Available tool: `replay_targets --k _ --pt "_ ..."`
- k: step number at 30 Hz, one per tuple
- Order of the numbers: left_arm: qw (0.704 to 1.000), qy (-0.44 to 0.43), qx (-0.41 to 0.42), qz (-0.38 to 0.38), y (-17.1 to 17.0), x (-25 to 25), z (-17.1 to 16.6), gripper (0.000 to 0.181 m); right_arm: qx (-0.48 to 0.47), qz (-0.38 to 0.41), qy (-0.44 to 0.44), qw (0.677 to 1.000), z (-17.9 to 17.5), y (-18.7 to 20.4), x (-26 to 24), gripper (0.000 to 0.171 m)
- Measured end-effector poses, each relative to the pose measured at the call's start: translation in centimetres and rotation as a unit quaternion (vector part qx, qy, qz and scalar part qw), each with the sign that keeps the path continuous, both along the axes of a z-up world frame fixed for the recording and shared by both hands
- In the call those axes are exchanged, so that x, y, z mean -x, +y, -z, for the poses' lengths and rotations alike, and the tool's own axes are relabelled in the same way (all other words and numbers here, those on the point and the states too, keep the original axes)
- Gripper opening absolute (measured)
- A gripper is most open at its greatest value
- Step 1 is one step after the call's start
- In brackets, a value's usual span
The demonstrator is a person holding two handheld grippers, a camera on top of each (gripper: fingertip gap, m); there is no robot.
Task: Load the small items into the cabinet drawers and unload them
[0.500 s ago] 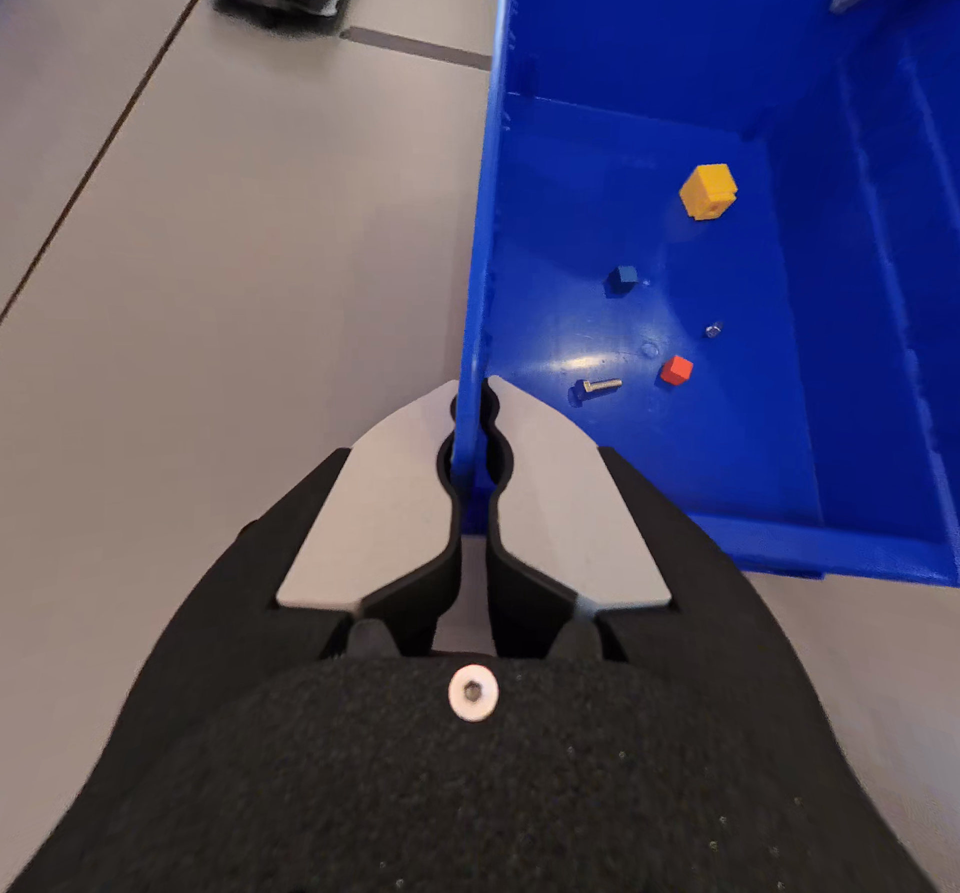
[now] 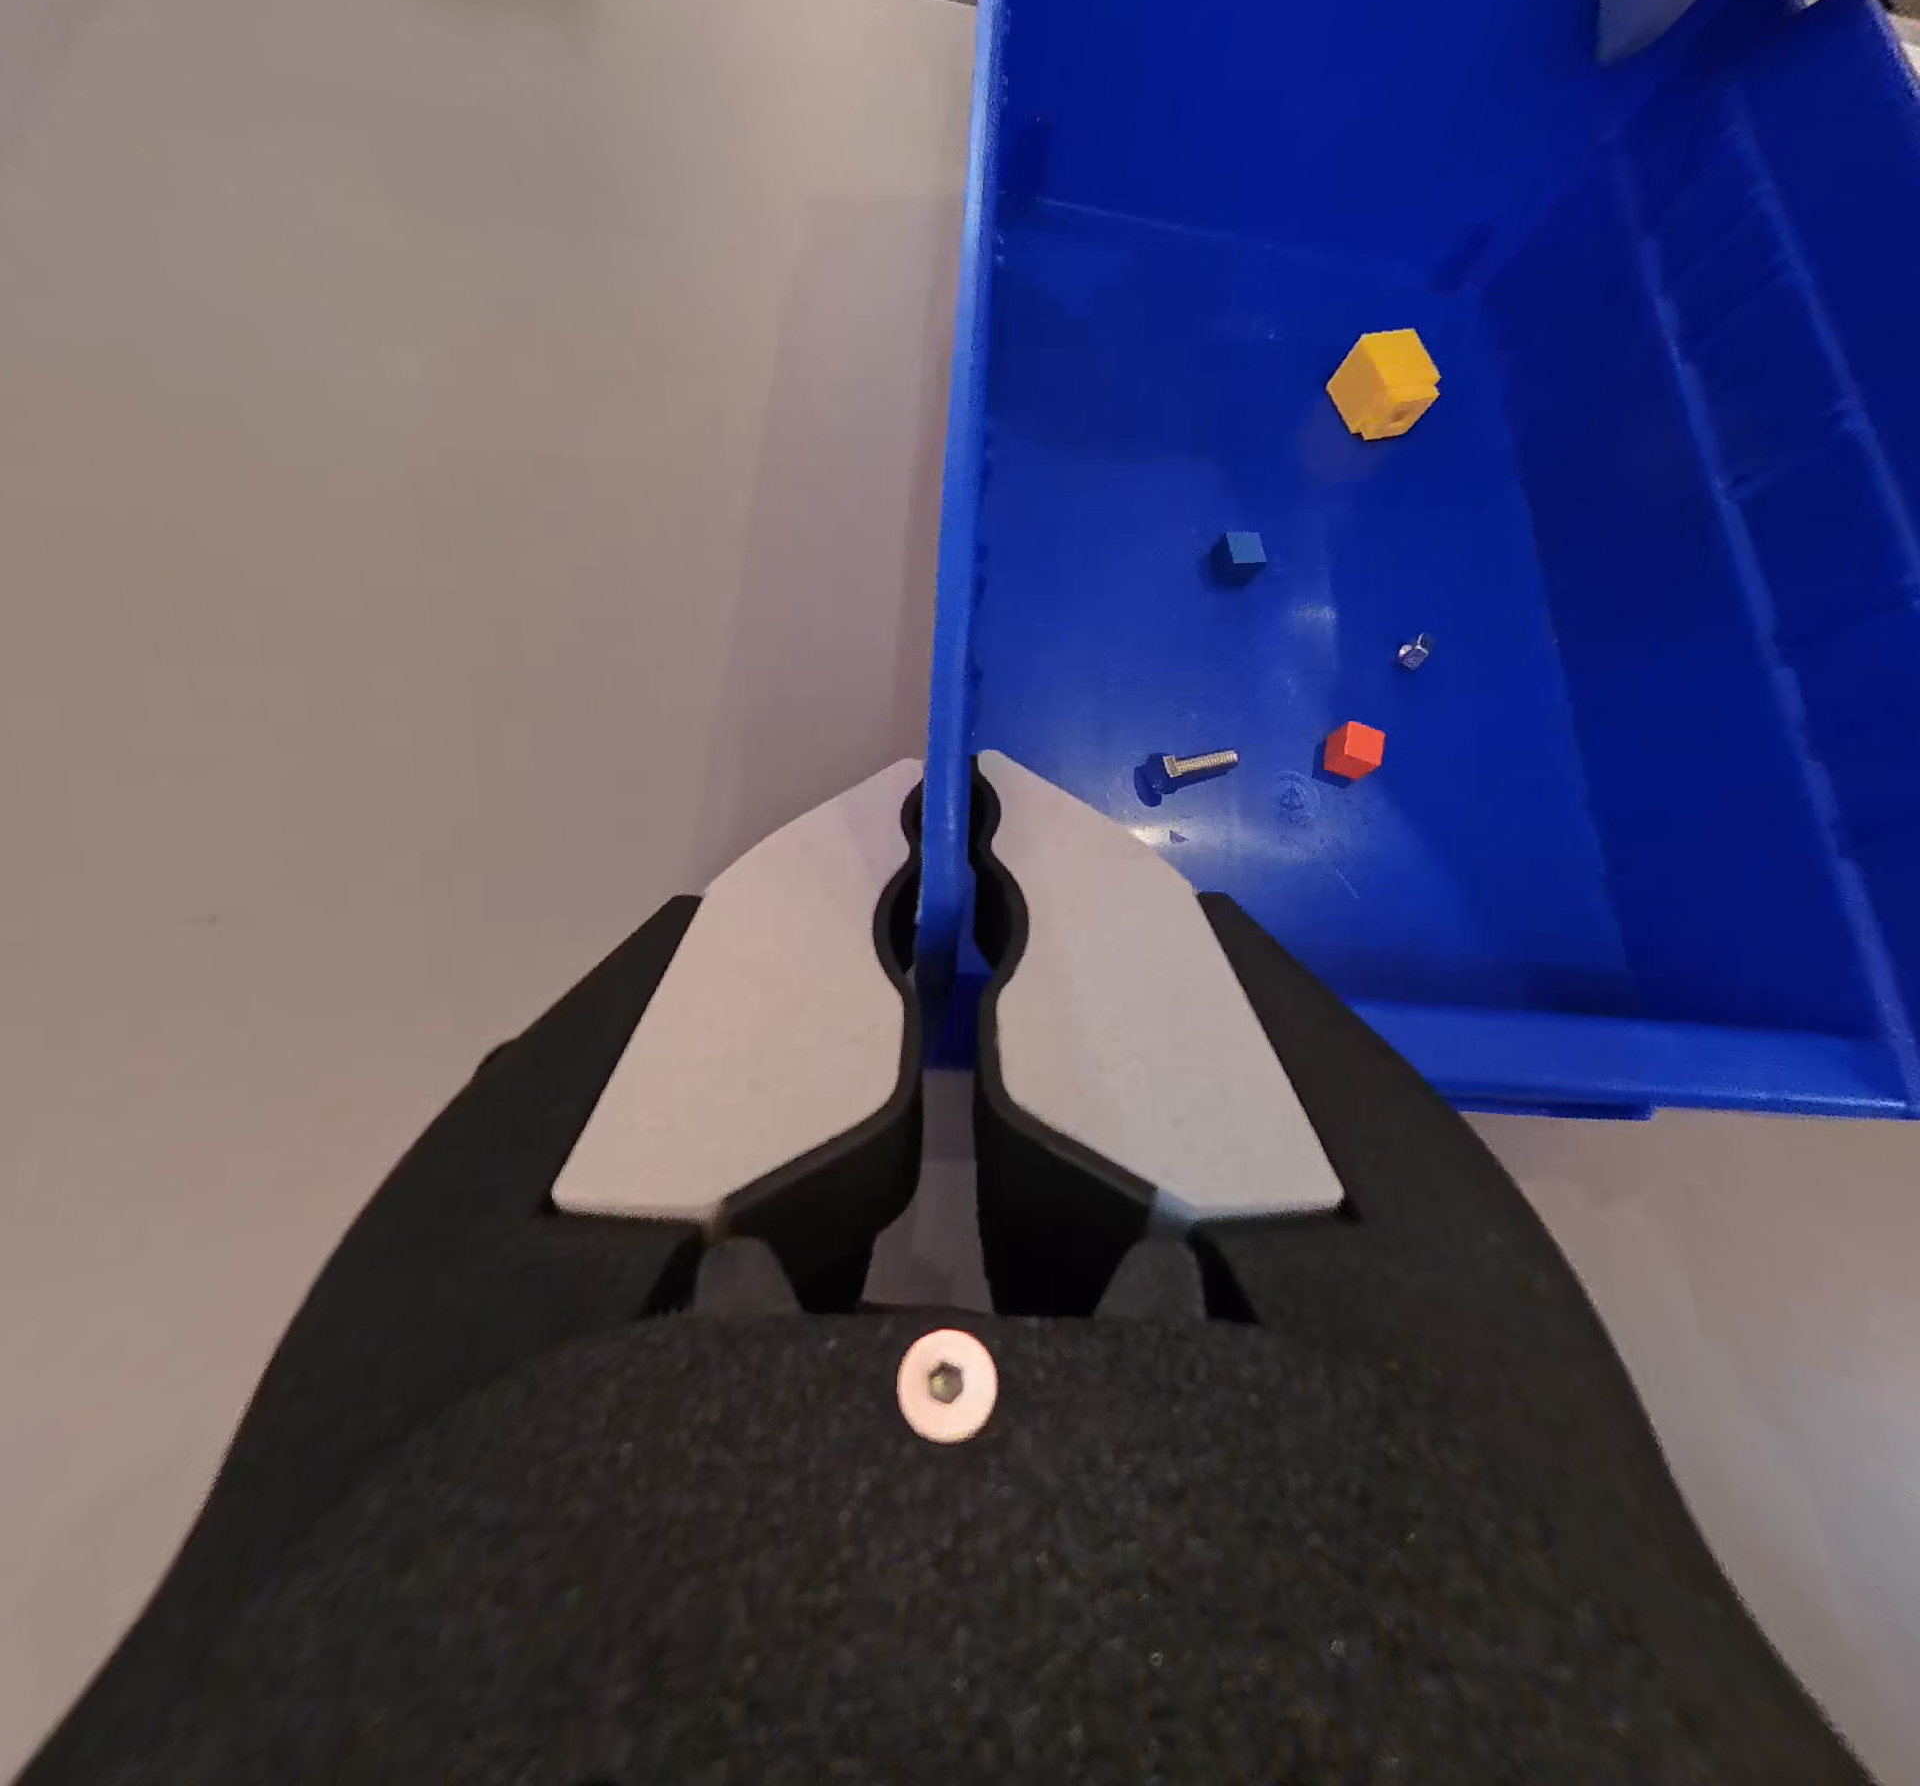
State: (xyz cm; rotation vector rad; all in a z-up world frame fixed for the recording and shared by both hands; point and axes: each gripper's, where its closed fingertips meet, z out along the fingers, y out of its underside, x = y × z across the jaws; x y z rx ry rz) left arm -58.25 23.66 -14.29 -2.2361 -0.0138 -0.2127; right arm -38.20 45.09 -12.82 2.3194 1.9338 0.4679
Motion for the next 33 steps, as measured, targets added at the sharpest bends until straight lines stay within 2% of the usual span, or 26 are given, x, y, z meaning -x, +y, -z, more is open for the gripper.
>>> replay_targets --k 4,6,9,10,12,14,17,19,21,23,24,28,31,33 --pt "1.0 -0.012 -0.003 -0.01 0.0 -0.3 0.0 0.004 -0.018 -0.001 0.001 1.0 -0.2 0.3 0.1 0.013" --pt "1.0 -0.017 -0.005 -0.013 0.0 -0.4 0.0 0.005 -0.045 -0.002 0.023 0.999 -1.9 0.7 0.6 0.013" --pt "0.999 -0.037 -0.008 -0.024 -0.3 -0.3 -0.1 0.008 -0.112 0.007 0.127 0.986 -9.4 0.7 2.1 0.013" --pt "0.999 -0.04 -0.011 -0.034 -0.6 -0.1 -0.4 0.02 -0.142 0.017 0.181 0.973 -12.9 0.2 2.4 0.013" --pt "0.997 -0.047 -0.037 -0.05 -1.5 0.4 -2.0 0.032 -0.176 0.023 0.31 0.934 -19.8 -2.9 2.2 0.014" --pt "0.995 -0.047 -0.07 -0.057 -2.7 0.6 -4.3 0.043 -0.188 0.017 0.415 0.89 -24.7 -7.9 0.1 0.022" --pt "0.99 -0.053 -0.121 -0.046 -4.7 -0.7 -7.9 0.05 -0.194 0.012 0.499 0.844 -26.9 -16.3 -5.6 0.038" --pt "0.984 -0.081 -0.16 -0.009 -5.9 -3.6 -10.2 0.053 -0.215 0.024 0.557 0.802 -26.0 -21.2 -9.8 0.04" --pt "0.977 -0.101 -0.183 0.052 -7.1 -7.9 -11.2 0.059 -0.262 0.058 0.593 0.759 -23.5 -24.8 -14.1 0.042" --pt "0.97 -0.113 -0.188 0.102 -8.5 -12.0 -10.4 0.058 -0.286 0.085 0.599 0.743 -18.5 -28.5 -17.6 0.047" --pt "0.969 -0.117 -0.187 0.108 -9.1 -13.5 -9.4 0.058 -0.301 0.108 0.596 0.737 -15.6 -29.9 -19.5 0.051" --pt "0.964 -0.155 -0.171 0.129 -11.5 -19.1 -5.4 0.058 -0.305 0.241 0.597 0.702 -5.0 -35.1 -26.3 0.049" --pt "0.966 -0.125 -0.154 0.166 -12.7 -21.4 -4.0 0.062 -0.325 0.304 0.618 0.648 -1.6 -37.7 -31.3 0.047" --pt "0.968 -0.09 -0.168 0.164 -12.9 -21.3 -3.8 0.062 -0.356 0.331 0.621 0.616 -1.9 -38.6 -34.7 0.047"
